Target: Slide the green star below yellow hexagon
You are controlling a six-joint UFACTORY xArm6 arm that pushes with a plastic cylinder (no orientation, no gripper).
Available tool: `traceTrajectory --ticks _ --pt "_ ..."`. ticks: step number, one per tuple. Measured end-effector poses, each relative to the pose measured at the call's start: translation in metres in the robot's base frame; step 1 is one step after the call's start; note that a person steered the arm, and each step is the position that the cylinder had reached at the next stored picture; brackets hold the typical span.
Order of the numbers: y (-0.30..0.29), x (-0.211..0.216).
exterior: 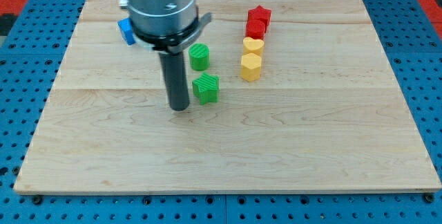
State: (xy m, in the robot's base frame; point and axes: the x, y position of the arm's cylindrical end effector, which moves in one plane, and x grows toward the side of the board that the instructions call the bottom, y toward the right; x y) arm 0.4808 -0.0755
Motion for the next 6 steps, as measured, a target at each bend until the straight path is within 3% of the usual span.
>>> traceTrajectory --ticks 1,2,4,6 --pt "0.025 -0.022" --pt "-0.014 -0.022" --pt "0.014 -0.040" --pt "0.086 -0.035"
